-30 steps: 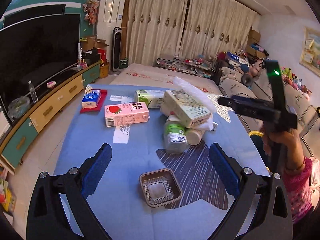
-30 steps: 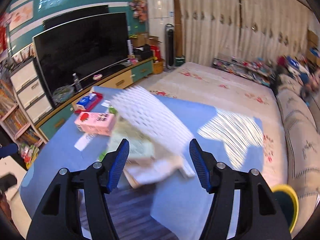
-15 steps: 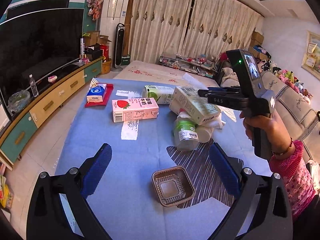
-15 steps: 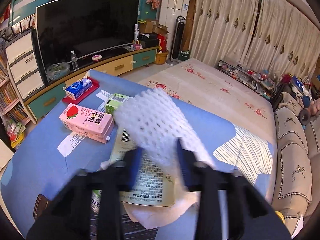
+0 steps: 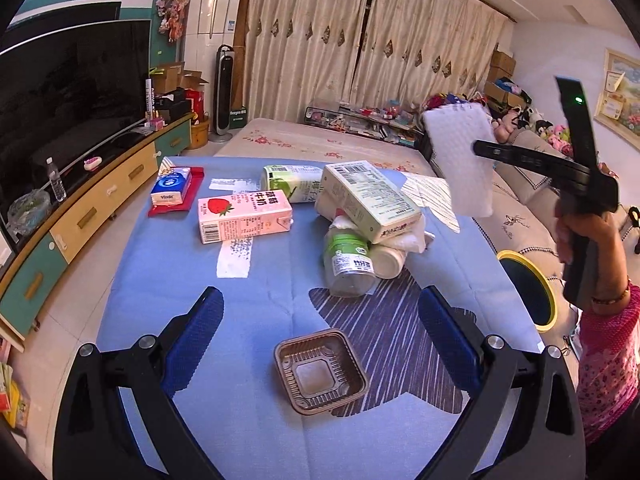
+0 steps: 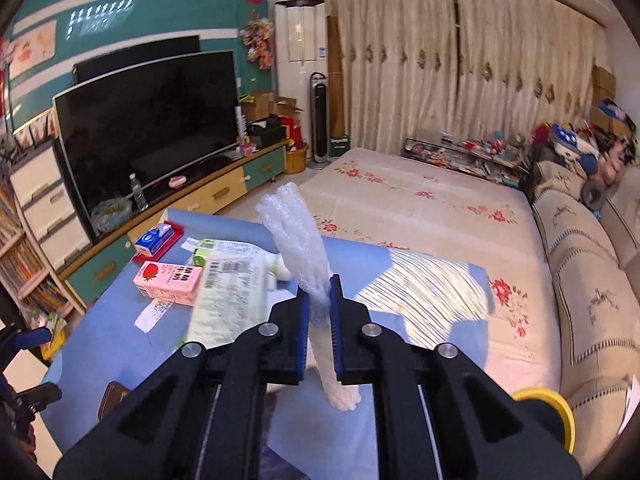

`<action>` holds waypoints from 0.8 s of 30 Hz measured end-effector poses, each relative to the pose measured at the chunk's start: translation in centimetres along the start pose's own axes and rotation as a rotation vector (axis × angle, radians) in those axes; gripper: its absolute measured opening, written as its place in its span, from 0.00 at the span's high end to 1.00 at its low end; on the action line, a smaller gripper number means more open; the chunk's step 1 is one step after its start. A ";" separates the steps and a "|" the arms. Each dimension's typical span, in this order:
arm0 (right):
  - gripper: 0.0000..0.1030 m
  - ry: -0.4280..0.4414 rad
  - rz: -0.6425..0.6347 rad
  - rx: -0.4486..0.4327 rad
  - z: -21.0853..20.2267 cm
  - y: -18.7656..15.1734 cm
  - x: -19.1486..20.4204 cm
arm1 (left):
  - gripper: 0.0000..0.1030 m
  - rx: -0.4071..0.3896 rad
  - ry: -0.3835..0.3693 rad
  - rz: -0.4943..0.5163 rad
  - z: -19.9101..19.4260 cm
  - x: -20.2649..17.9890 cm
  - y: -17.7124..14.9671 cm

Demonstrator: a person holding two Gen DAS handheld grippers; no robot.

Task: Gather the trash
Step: 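Drop the white mesh sleeve into the yellow bin with the right gripper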

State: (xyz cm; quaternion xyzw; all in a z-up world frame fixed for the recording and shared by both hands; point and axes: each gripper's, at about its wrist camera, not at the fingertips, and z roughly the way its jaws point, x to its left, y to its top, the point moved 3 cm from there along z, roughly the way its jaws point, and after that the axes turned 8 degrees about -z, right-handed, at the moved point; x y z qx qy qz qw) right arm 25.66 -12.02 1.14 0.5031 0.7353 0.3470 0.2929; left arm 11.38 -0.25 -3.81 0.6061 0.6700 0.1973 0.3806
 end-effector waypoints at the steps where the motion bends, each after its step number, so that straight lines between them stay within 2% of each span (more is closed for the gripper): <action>1: 0.91 -0.010 0.024 -0.004 -0.8 -0.7 -1.1 | 0.07 0.003 -0.003 0.005 0.1 -0.3 -0.1; 6: 0.91 -0.104 0.151 0.000 -4.3 -5.6 -7.4 | 0.07 0.012 -0.009 0.035 0.7 -1.9 -0.3; 11: 0.91 -0.183 0.295 0.065 -5.6 -11.8 -14.0 | 0.07 0.018 -0.014 0.058 1.1 -3.5 -0.6; 16: 0.91 -0.287 0.392 0.153 -5.0 -18.3 -19.7 | 0.07 0.032 -0.013 0.078 1.9 -4.9 -0.8; 22: 0.88 -0.340 0.490 0.217 -3.1 -23.9 -24.2 | 0.07 0.045 -0.007 0.110 2.6 -6.5 -0.9; 24: 0.79 -0.354 0.508 0.235 -2.5 -24.9 -25.1 | 0.07 0.047 -0.005 0.114 2.9 -6.8 -0.8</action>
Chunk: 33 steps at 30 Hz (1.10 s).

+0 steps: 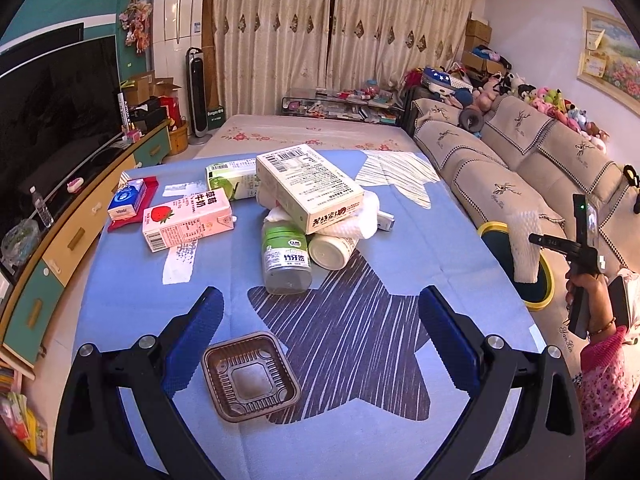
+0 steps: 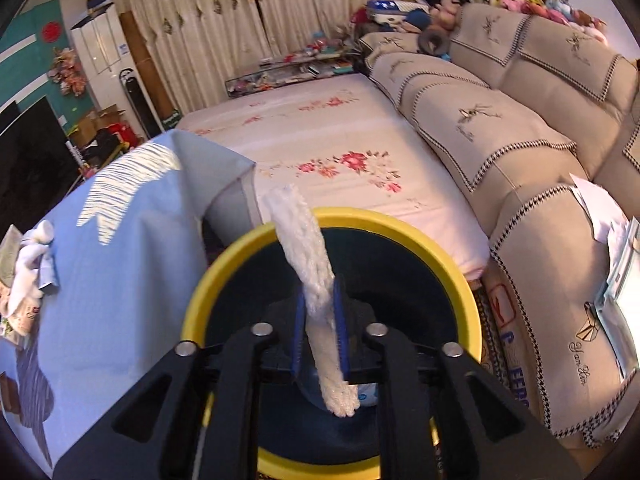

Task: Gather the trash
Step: 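Drop the white mesh sleeve into the yellow bin with the right gripper, then grasp the box with the shipping label using the left gripper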

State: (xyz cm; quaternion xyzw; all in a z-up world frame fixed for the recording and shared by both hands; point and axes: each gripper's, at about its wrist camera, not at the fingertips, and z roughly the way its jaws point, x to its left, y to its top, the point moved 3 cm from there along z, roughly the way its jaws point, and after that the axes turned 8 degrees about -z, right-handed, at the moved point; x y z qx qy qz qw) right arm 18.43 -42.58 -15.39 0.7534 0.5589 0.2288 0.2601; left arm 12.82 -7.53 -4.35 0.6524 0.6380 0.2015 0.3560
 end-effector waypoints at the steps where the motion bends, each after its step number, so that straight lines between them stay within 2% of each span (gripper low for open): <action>1: 0.68 -0.003 0.011 0.005 0.3 -0.1 -0.4 | 0.07 0.002 0.001 0.001 0.1 -0.1 0.0; 2: 0.62 -0.007 0.019 0.003 0.4 -0.2 -0.8 | 0.07 0.005 0.004 0.003 0.3 -0.3 0.1; 5: 0.56 -0.022 0.024 -0.015 0.2 -0.2 -1.1 | 0.07 0.015 0.010 0.011 0.8 -0.6 0.1; 11: 0.48 -0.025 0.003 -0.042 -1.7 -0.2 0.2 | 0.07 0.026 0.033 0.012 2.3 -1.2 0.9; 19: 0.48 0.006 -0.003 -0.034 -2.0 -0.6 1.5 | 0.07 0.005 0.124 -0.068 7.2 -2.4 6.4; 23: 0.48 0.023 0.002 -0.020 -1.5 -1.2 1.6 | 0.07 0.013 0.203 -0.128 10.6 -2.3 9.2; 26: 0.48 0.034 0.007 -0.015 -1.2 -1.5 1.7 | 0.07 0.037 0.225 -0.193 12.9 -1.9 10.5; 33: 0.47 0.064 0.014 -0.012 -0.9 -1.7 1.9 | 0.07 0.052 0.343 -0.263 16.8 -0.6 11.6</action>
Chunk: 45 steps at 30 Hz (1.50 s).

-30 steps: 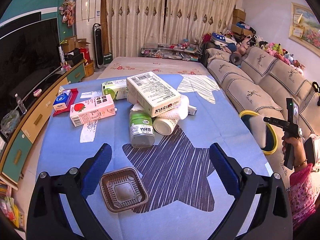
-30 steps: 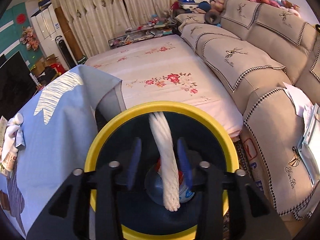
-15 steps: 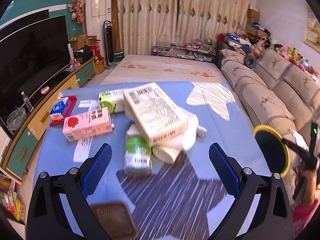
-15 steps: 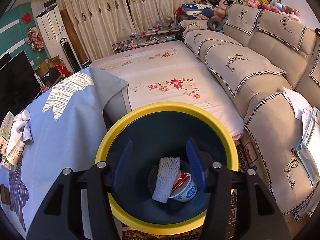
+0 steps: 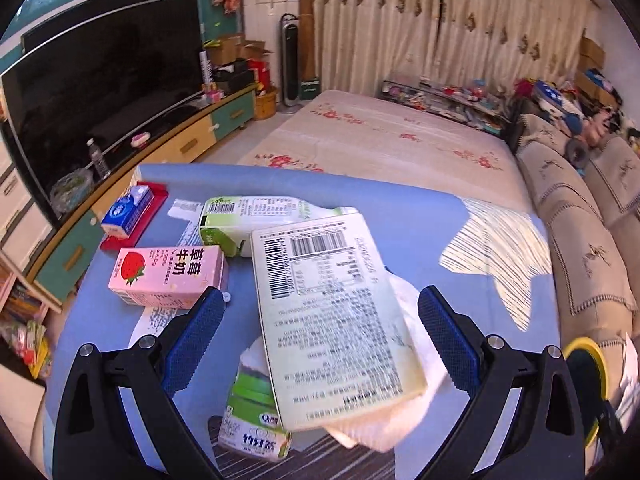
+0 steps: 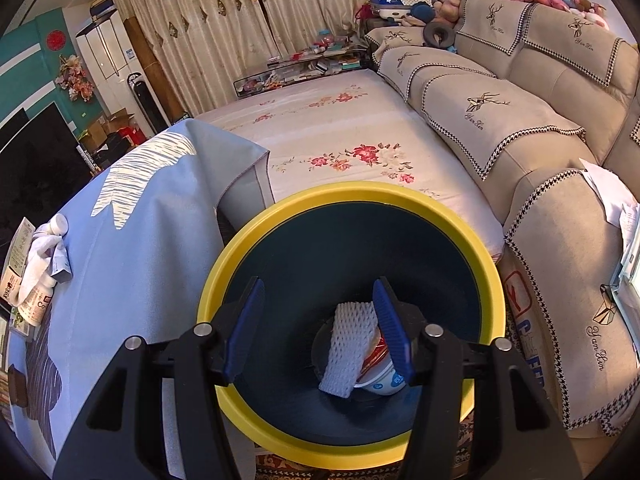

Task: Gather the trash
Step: 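Grasp the box with the shipping label using the left gripper, then carry the labeled box to the yellow bin and release it with the left gripper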

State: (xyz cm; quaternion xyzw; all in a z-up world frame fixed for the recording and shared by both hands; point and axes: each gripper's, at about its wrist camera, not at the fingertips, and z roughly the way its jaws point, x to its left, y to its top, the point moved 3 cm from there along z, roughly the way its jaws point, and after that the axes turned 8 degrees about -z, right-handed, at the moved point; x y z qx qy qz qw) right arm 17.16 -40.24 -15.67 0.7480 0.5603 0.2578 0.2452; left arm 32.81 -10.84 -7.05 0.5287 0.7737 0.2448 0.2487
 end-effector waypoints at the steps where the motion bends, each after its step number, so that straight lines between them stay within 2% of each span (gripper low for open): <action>1: 0.47 0.007 -0.001 0.002 0.0 0.0 0.0 | 0.07 0.006 0.005 -0.011 0.4 0.2 -0.1; 8: 0.47 0.019 -0.003 0.003 0.0 0.1 -0.2 | 0.07 0.022 0.038 -0.039 2.4 0.9 -0.5; 11: 0.47 0.021 -0.001 0.004 0.0 -0.1 -0.2 | 0.15 0.022 0.025 -0.023 2.5 0.9 -0.7; 12: 0.47 0.023 0.001 0.006 0.0 -0.2 -0.1 | 0.25 0.028 0.020 -0.018 2.4 0.8 -0.9; 16: 0.47 0.027 -0.001 0.008 0.0 -0.3 0.1 | 0.27 0.034 -0.001 0.000 1.7 0.9 -1.2; 23: 0.47 0.025 -0.006 -0.010 -1.2 -0.6 0.2 | 0.27 -0.003 -0.045 0.020 -1.6 2.5 -1.0; 29: 0.47 0.013 0.000 -0.028 -3.2 -1.4 -0.3 | 0.27 -0.058 -0.129 0.124 -7.4 2.3 -2.5; 35: 0.47 -0.039 -0.010 -0.037 -5.8 -3.0 -1.2 | 0.27 -0.042 -0.271 0.267 -11.6 -1.4 -6.3; 40: 0.46 -0.100 -0.006 -0.059 -8.5 -4.4 -3.0 | 0.27 0.009 -0.400 0.398 -13.5 -7.8 -10.4; 45: 0.43 -0.143 0.043 -0.067 -10.5 -6.3 -5.9 | 0.27 0.062 -0.486 0.507 -13.5 -14.9 -14.1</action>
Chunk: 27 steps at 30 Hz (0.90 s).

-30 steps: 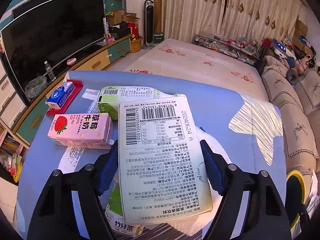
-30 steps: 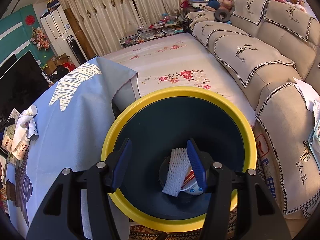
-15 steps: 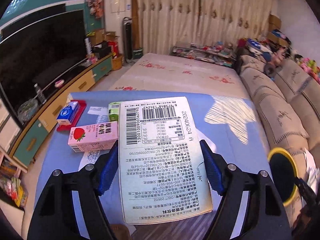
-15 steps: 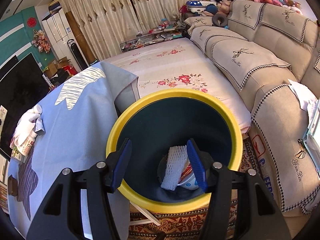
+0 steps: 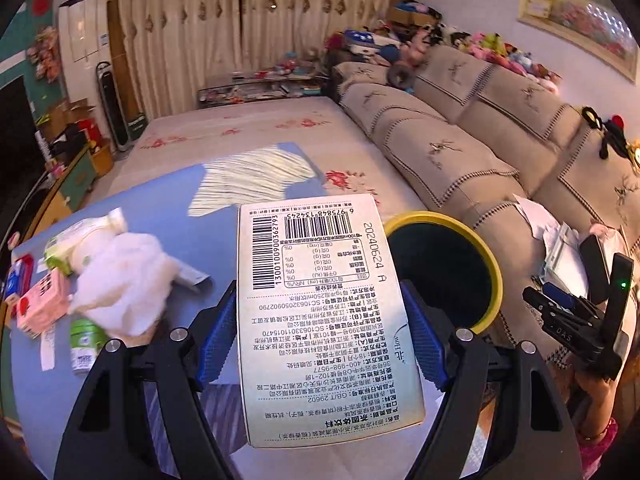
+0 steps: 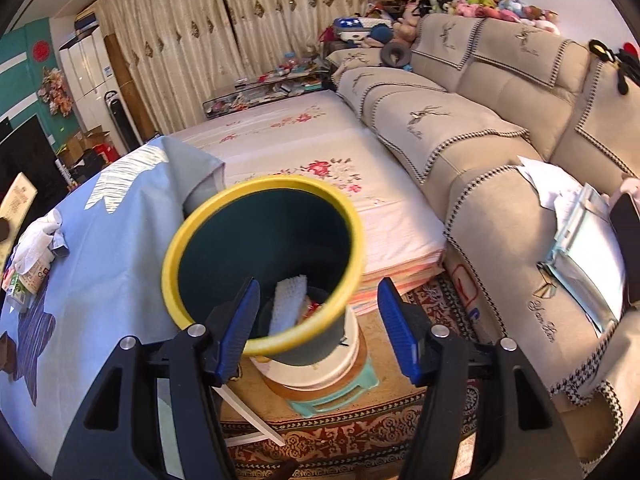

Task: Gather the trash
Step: 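Carry the labeled box to the yellow bin and release it with the left gripper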

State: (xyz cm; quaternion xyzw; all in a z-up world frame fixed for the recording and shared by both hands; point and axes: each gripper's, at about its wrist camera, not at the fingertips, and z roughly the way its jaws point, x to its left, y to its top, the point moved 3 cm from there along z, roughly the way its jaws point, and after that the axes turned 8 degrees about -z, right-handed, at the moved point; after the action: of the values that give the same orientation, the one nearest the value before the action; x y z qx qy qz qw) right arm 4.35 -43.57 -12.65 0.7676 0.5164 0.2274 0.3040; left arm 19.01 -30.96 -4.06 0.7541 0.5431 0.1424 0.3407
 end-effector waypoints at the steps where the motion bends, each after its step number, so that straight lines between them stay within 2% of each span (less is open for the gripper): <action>1: 0.43 -0.005 0.010 0.002 -0.1 -0.3 -0.6 | 0.27 0.008 -0.016 0.023 1.0 -1.6 0.1; 4: 0.43 -0.025 0.033 0.012 -0.4 -1.2 -2.4 | 0.27 0.056 -0.078 0.064 4.1 -5.8 0.3; 7: 0.43 -0.037 0.058 0.013 -0.5 -1.7 -3.9 | 0.27 0.082 -0.098 0.091 7.5 -8.8 0.6; 13: 0.43 -0.046 0.082 0.030 0.1 -2.5 -5.8 | 0.27 0.191 -0.095 0.117 14.9 -12.4 0.1; 18: 0.43 -0.043 0.086 0.049 0.9 -2.8 -6.2 | 0.26 0.235 -0.068 0.137 18.8 -14.3 -0.3; 21: 0.43 -0.040 0.085 0.050 1.0 -2.8 -6.1 | 0.25 0.250 -0.052 0.133 20.1 -14.6 -0.4; 22: 0.43 -0.039 0.085 0.049 1.0 -2.8 -6.0 | 0.20 0.247 -0.045 0.131 20.2 -14.6 -0.4; 27: 0.43 -0.039 0.077 0.048 0.7 -2.8 -5.2 | 0.14 0.189 -0.050 0.106 18.1 -13.3 0.6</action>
State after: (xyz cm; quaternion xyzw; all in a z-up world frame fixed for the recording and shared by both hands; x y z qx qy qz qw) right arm 1.10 -47.77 -15.33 0.7984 0.4857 0.2112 0.2865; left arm 25.13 -49.76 -14.73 0.8138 0.5049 0.0893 0.2737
